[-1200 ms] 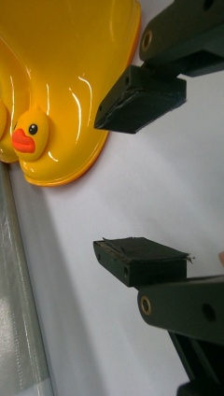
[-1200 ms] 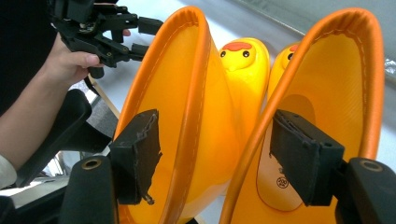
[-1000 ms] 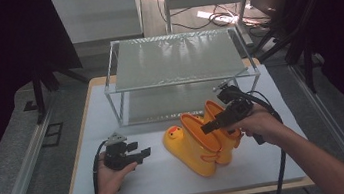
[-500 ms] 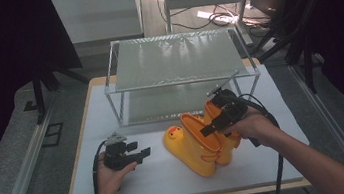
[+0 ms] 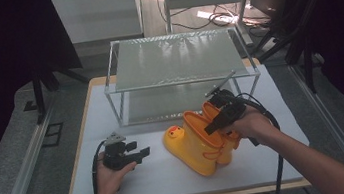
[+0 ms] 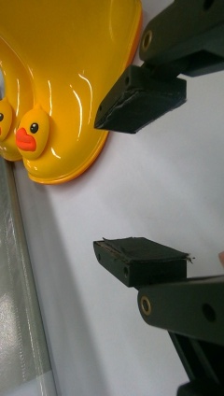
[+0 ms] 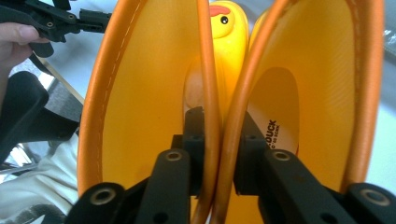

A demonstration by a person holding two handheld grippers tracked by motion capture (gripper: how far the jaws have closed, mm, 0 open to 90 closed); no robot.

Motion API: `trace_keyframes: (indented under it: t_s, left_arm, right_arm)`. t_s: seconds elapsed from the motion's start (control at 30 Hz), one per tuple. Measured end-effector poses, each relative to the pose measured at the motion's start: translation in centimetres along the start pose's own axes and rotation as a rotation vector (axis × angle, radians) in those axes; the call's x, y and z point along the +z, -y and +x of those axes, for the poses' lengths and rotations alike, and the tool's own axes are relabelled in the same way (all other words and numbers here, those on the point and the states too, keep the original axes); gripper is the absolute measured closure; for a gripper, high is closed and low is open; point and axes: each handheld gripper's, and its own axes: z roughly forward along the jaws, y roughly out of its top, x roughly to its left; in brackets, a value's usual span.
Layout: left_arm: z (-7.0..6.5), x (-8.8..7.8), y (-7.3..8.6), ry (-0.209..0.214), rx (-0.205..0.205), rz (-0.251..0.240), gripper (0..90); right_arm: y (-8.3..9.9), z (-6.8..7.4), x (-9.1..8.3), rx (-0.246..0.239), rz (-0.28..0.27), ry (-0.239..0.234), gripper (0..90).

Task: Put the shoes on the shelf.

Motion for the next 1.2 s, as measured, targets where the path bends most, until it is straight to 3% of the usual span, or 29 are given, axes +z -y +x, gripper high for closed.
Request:
trace_keyframes:
  t_s: [0.13,0.3,0.73,1.2]
  left_arm:
    - [0.0,-0.1,0.0,0.001,-0.002,-0.006,36.2]
    - [0.1,-0.3,0.0,0.006,-0.009,-0.014,36.2]
    - [0.5,-0.6,0.0,0.008,-0.018,-0.022,36.2]
    - [0.6,-0.9,0.0,0.010,-0.026,-0.029,36.2]
  right_arm:
    - [0.0,-0.9,-0.2,0.047,-0.005,-0.019,81.4]
    - [-0.2,-1.1,-0.2,0.062,0.004,-0.038,81.6]
    - [-0.6,-1.5,-0.8,0.060,-0.011,-0.039,82.3]
    - [-0.7,-0.5,-2.7,0.002,-0.012,-0.046,82.4]
